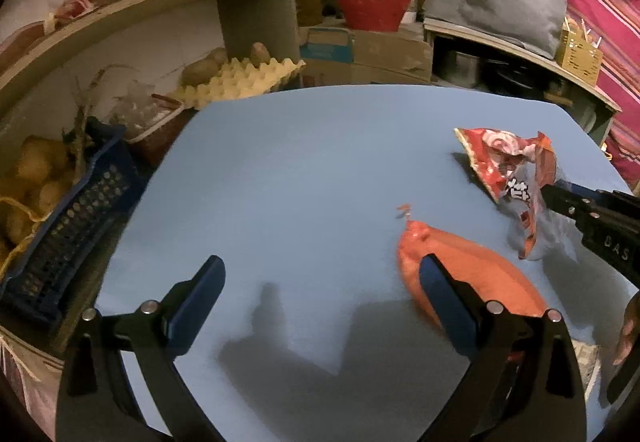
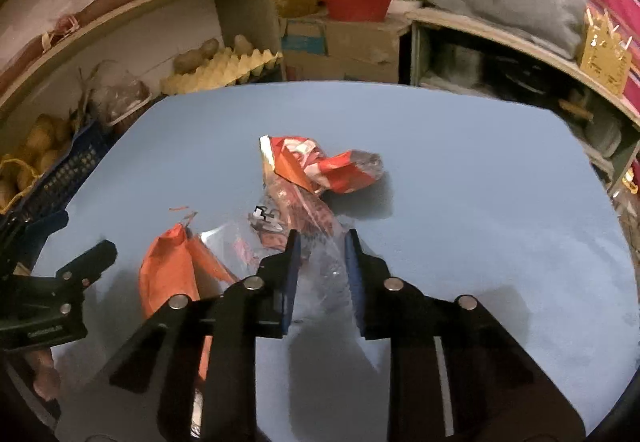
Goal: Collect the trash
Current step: 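Grasp the clear red-printed wrapper with the right tool while the left tool grasps the orange bag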
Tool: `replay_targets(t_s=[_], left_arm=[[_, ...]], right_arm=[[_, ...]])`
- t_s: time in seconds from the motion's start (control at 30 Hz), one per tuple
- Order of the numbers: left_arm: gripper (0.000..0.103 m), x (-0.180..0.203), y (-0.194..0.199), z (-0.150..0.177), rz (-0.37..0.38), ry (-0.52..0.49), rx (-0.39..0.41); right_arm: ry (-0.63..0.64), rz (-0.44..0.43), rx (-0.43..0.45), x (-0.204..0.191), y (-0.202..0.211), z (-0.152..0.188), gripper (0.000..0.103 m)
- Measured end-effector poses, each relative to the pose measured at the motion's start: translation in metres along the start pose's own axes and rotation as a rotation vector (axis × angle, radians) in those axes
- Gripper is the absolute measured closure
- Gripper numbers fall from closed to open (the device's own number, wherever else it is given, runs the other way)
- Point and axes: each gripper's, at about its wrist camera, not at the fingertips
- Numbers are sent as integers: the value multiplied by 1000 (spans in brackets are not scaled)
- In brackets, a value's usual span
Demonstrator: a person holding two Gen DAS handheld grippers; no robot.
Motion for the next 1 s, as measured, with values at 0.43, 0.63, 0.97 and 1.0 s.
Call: replay_targets(t_s=[0.43,0.63,0.97,1.0], left_arm=[[8,59,-16,-7,143,-27,-142],[13,69,-22,0,121,-21,-169],[93,89,-7,-7,145,-84,-150],[93,89,-7,-10,143,-85,-144]], right_arm=[[-67,80,74,56,80,22,82],[-46,137,70,74,115,41,82],[-79,195,93,105,159,66,82],[-84,197,98,107,163,68,82]])
Point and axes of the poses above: each gripper's, at about its wrist camera, not at the fingertips, and y roughly against the way its jaws point, x to its right, z to its underside, and after that the axes turned 15 degrees about -z, right-handed
